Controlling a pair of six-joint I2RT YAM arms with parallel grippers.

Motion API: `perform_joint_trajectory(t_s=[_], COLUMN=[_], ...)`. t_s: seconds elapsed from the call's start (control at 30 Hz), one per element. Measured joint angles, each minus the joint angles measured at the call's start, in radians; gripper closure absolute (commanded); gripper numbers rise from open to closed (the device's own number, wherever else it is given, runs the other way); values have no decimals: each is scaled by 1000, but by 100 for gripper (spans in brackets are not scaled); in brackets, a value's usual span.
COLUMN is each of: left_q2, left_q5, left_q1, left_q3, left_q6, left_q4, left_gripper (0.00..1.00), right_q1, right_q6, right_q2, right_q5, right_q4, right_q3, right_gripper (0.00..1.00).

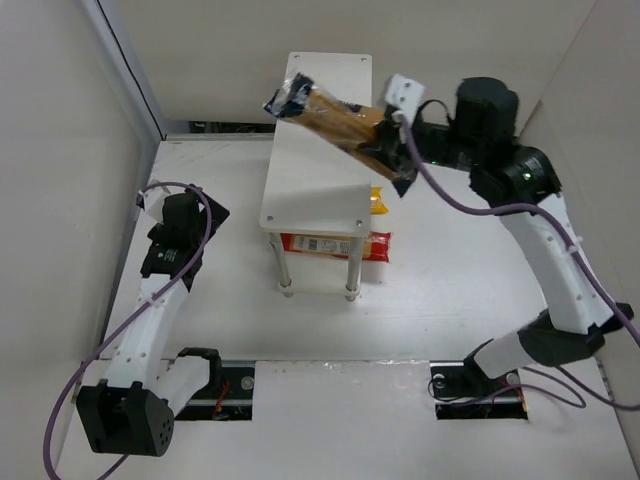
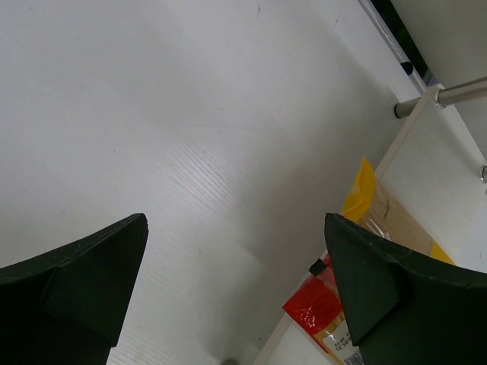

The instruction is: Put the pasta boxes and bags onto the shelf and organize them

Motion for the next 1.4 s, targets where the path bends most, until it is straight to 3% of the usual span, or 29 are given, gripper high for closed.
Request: perform_joint_trajectory(t_s=[0.2,0.37,0.43,0.47,0.5,0.53,0.87,1.03,1.13,1.27,1.4], left_q2=[0,-1,-1,0,0,0,0,-3,-21,-64,-94], left_q5=[21,22,22,22,22,22,29,31,30,30,32], left_q1=[0,0,0,0,0,0,0,0,0,0,0], left_q3=[-13,-14,-17,-18,-18,-18,-18,-18,-18,-18,-18], left_q6=[0,0,0,0,0,0,0,-3,-4,-10,-12], left_q4=[15,24,29,28,29,29,29,23,9,9,10], left_gripper=[0,0,0,0,0,0,0,0,0,0,0], right_q1=[246,301,304,304,305,305,304,269,127,-162,-316], right_q6=[-64,-78,-73,-73,-69,-63,-64,46,170,307,439], right_q2=[248,389,411,411,410,408,233,49,-64,-204,-303], right_q5=[196,366,407,426,443,457,454,540,607,658,669], right_q4=[-158,-233,-233,-236,-246,-248,-148,-10,73,163,233], right_q3=[232,342,353,356,358,359,279,106,-53,-363,-692], right_gripper=[100,99,80,59,23,0,0,0,0,0,0])
